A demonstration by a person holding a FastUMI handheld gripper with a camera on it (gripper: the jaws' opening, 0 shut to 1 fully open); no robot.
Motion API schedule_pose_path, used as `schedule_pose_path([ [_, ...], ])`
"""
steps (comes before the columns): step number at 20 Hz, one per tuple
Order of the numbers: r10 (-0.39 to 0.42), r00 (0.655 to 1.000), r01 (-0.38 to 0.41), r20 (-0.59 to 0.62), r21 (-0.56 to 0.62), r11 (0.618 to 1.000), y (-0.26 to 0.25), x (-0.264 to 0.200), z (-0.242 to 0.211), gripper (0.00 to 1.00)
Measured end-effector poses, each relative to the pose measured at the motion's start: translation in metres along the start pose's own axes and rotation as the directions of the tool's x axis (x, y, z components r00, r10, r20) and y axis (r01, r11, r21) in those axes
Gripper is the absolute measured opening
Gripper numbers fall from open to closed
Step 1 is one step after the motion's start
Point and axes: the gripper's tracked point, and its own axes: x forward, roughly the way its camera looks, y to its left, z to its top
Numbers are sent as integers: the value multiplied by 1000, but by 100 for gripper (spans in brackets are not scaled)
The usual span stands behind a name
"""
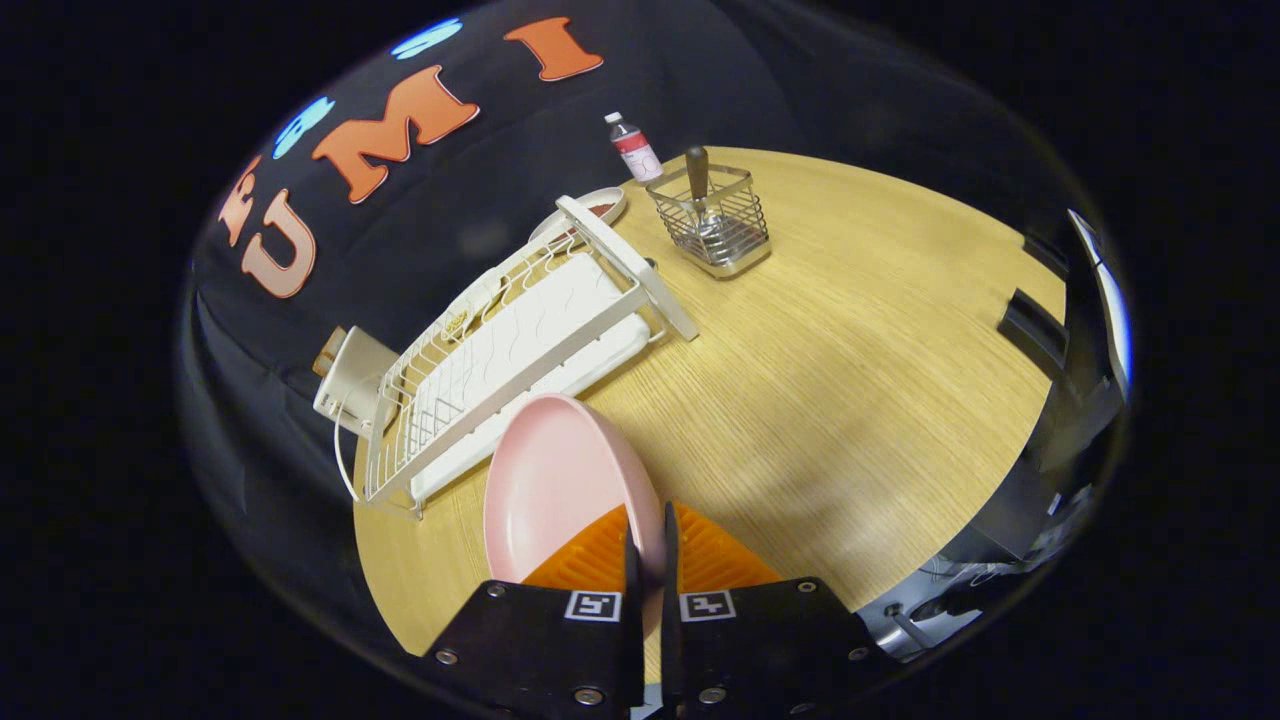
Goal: Take the plate from the dish rack, then take the spoon from the basket and place it into the plate.
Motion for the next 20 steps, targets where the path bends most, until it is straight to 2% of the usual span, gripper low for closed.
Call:
schedule_pose_path([
  [7, 39, 998, -36, -49, 62, 997, -1, 7, -12, 9],
  [11, 7, 999, -6, -35, 29, 1000, -7, 4, -5, 13],
  [15, 1, 1000, -1, 7, 3, 1000, -14, -3, 19, 27],
  [19, -23, 997, 25, 68, -34, 999, -26, -13, 50, 50],
  [20, -30, 996, 34, 87, -48, 998, -31, -16, 59, 59],
])
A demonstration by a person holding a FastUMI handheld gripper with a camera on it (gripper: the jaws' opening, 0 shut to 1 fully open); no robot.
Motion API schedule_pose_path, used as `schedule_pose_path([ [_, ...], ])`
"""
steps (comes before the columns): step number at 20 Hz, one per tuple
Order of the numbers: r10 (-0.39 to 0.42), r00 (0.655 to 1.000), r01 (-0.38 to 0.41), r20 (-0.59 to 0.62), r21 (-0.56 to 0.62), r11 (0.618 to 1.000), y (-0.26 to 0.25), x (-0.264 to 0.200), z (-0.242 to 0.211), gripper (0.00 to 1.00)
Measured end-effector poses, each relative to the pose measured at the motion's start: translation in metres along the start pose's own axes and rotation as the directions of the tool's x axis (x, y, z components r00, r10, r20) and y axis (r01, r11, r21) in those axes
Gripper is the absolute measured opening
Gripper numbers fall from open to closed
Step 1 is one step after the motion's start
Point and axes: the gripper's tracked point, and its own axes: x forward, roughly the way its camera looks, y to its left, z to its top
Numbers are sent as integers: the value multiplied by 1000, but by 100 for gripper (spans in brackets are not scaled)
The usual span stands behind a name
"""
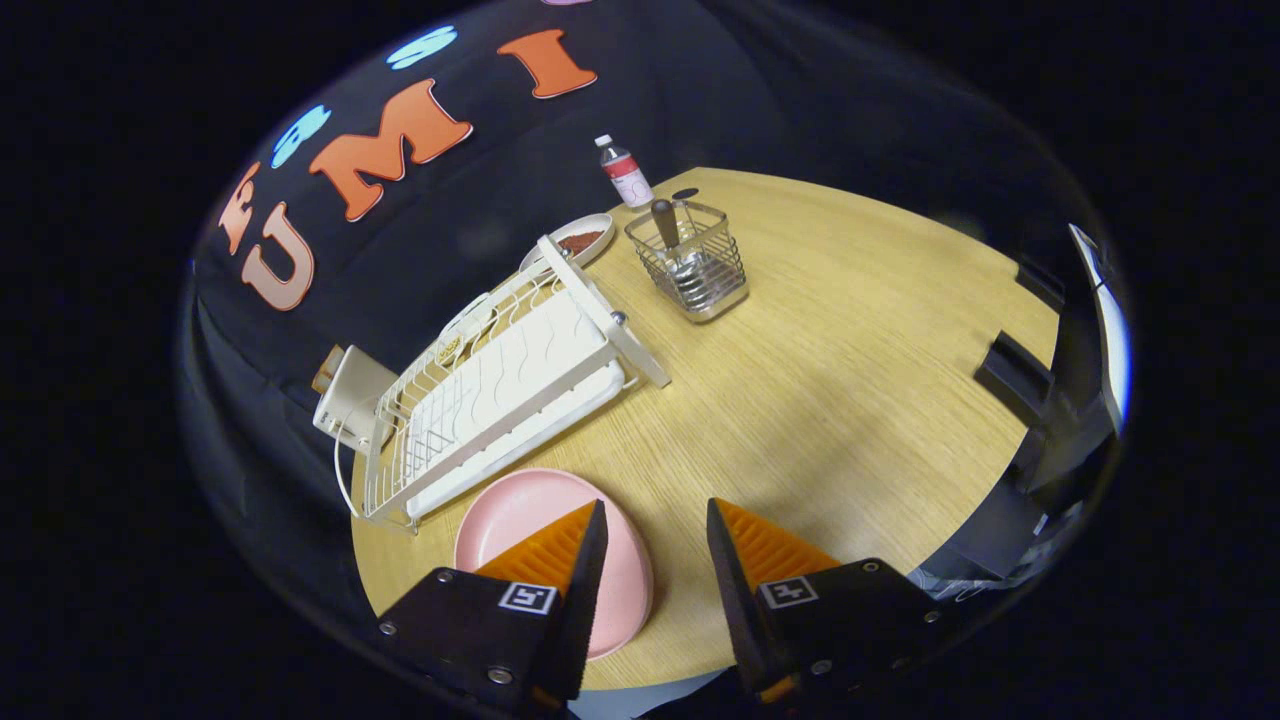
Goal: Take the plate from the dish rack, then take the spoon from the basket and place it into the plate.
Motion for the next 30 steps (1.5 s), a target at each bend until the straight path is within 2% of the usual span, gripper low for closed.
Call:
schedule_pose_path([
  [1, -9, 1000, 9, 20, -16, 1000, -4, -1, 10, 63],
  [2, -17, 999, 18, 43, -34, 999, -9, -3, 20, 71],
  [6, -37, 990, 50, 137, -95, 994, -23, -6, 62, 84],
  [13, 8, 944, 62, 330, -202, 977, -18, 0, 145, 85],
  [17, 57, 924, 43, 377, -251, 967, -6, 15, 174, 93],
  [19, 70, 917, 54, 393, -298, 953, -3, 25, 184, 98],
  [23, 93, 895, 94, 437, -388, 917, 6, 41, 203, 98],
  [29, 98, 904, 127, 416, -479, 868, 10, 74, 201, 98],
  [30, 97, 907, 127, 410, -486, 864, 10, 81, 200, 95],
])
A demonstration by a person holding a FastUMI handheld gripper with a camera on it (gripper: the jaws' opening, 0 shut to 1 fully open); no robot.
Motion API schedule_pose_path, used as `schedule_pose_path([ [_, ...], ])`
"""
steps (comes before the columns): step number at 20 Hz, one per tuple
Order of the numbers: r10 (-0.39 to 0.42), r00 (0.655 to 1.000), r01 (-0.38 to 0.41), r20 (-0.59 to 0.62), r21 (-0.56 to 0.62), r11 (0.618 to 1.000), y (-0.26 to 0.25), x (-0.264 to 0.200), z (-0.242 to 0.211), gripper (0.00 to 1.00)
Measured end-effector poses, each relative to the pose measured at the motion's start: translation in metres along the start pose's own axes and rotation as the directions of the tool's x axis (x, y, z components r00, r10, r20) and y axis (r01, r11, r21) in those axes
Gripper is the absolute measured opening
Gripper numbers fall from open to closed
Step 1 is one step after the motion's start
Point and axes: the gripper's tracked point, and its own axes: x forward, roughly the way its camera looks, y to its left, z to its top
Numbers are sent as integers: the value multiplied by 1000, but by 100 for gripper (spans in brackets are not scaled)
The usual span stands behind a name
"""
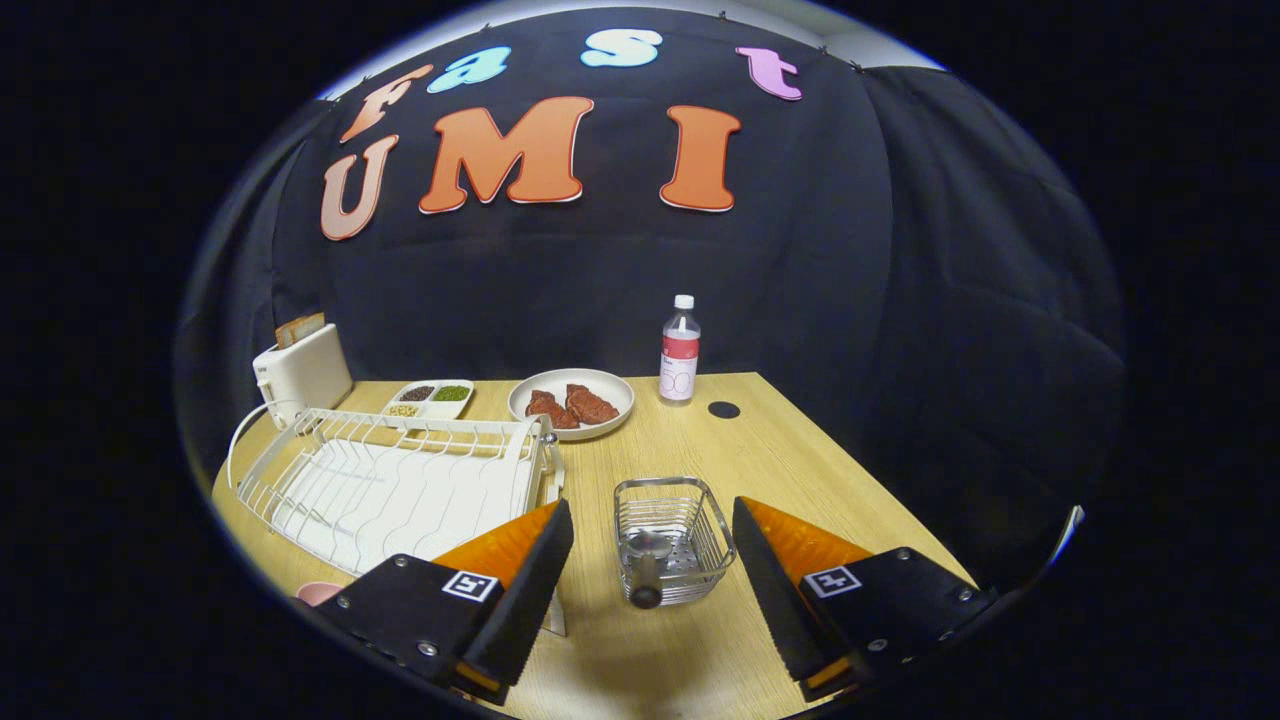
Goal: Take the plate from the dish rack, then take the spoon from the basket and place it into the plate.
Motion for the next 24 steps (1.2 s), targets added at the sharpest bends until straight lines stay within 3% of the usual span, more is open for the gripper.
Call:
schedule_pose_path([
  [3, -3, 1000, 3, -30, -11, 1000, -1, 10, -14, 84],
  [5, -4, 999, 3, -44, -20, 1000, -3, 16, -21, 71],
  [8, -3, 998, 2, -66, -23, 1000, -3, 20, -30, 35],
  [10, 16, 998, -17, -59, -15, 1000, 3, 20, -29, 18],
  [24, -32, 998, 33, 63, -22, 999, -6, -26, 27, 12],
])
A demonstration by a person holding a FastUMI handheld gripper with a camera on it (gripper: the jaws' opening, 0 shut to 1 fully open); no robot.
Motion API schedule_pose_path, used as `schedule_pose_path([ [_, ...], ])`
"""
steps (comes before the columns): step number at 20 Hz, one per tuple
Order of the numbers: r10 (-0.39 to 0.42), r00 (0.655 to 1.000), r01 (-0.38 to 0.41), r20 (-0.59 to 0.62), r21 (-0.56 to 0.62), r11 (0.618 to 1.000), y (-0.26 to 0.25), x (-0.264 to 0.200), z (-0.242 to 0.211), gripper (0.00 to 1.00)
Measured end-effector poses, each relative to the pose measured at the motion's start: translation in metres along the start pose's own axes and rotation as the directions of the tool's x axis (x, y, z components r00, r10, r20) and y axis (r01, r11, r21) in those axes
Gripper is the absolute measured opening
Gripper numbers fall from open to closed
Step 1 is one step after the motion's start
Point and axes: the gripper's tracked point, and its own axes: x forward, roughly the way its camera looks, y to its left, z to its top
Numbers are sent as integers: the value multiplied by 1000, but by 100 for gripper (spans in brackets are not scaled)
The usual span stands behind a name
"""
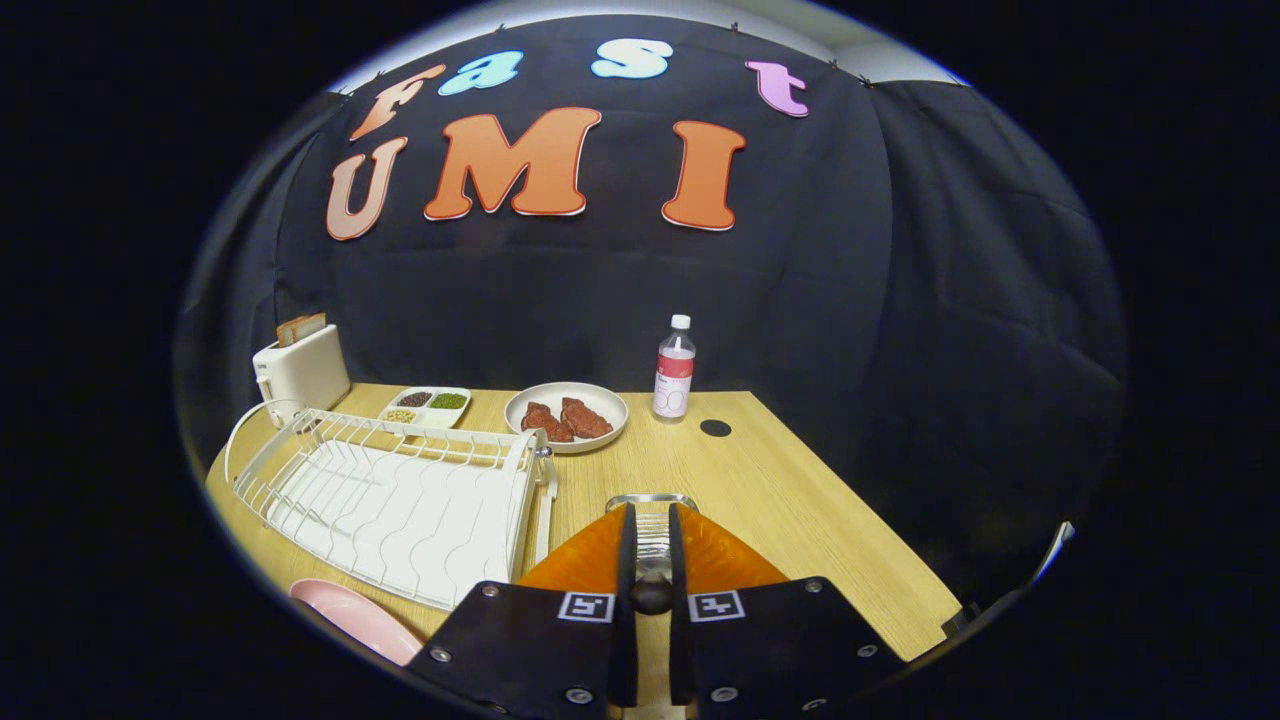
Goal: Take the plate from the dish rack, then take the spoon from the basket and place it into the plate.
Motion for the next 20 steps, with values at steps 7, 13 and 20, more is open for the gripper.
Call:
schedule_pose_path([
  [7, 9, 993, -12, 118, 23, 1000, 22, -59, 57, 12],
  [13, 60, 987, -66, 151, 36, 997, 72, -113, 64, 12],
  [20, 139, 981, -144, 136, 34, 989, 142, -154, 34, 12],
])
